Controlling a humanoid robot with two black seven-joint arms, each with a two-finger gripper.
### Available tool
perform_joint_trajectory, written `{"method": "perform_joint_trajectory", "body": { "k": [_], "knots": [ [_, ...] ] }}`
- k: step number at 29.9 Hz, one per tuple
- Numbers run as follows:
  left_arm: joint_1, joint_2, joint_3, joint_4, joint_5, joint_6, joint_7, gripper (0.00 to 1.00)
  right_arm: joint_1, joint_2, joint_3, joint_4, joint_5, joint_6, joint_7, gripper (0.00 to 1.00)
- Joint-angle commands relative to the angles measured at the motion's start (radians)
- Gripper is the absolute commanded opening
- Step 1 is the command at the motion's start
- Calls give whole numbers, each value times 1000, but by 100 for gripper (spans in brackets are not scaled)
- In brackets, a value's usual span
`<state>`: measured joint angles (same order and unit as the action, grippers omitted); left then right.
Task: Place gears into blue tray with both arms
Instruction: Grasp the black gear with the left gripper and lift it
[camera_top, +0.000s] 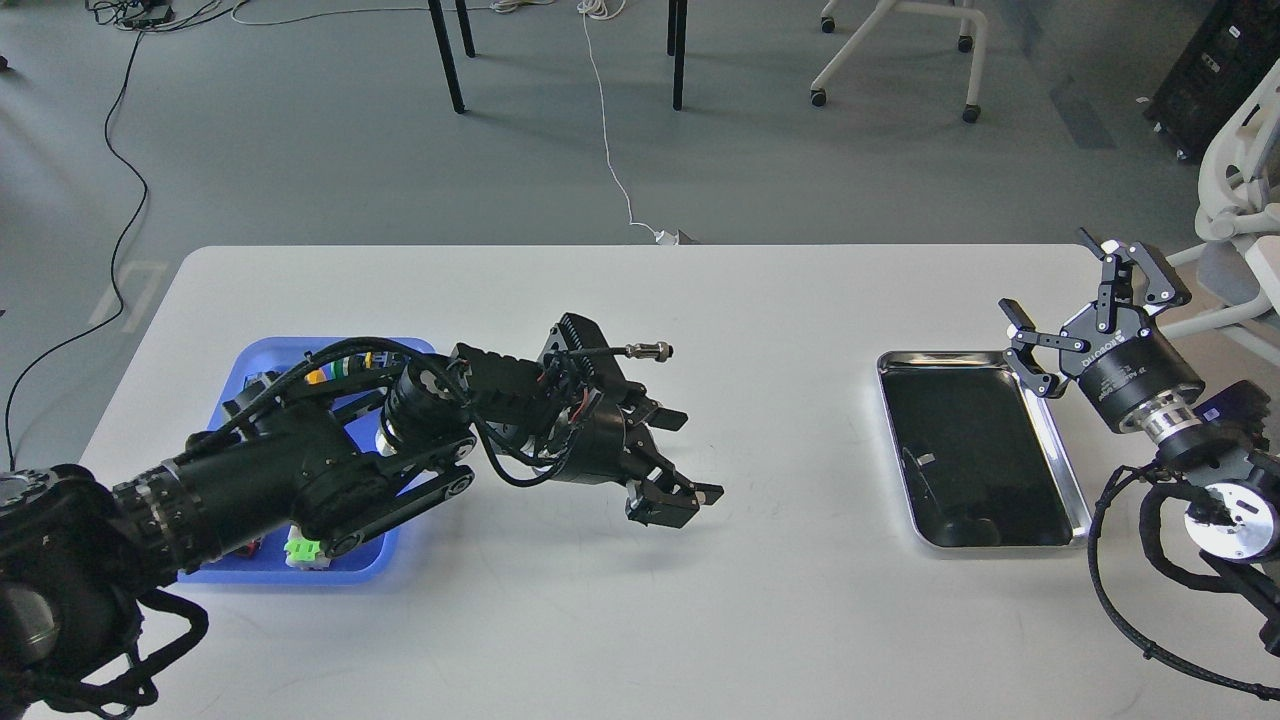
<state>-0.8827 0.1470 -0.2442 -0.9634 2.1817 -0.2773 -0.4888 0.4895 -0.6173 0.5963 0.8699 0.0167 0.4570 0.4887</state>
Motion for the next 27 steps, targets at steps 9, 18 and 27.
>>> {"method": "perform_joint_trajectory", "body": {
  "k": [9,18,27],
  "knots": [
    [-1,-40,59,112,0,12,0,81,-12,-12,2,1,0,0,0,98],
    [24,-26,60,106,0,13,0,77,-19,-12,2,1,0,0,0,98],
    [27,-12,60,106,0,17,0,57,-19,-12,2,1,0,0,0,98]
  ]
}}
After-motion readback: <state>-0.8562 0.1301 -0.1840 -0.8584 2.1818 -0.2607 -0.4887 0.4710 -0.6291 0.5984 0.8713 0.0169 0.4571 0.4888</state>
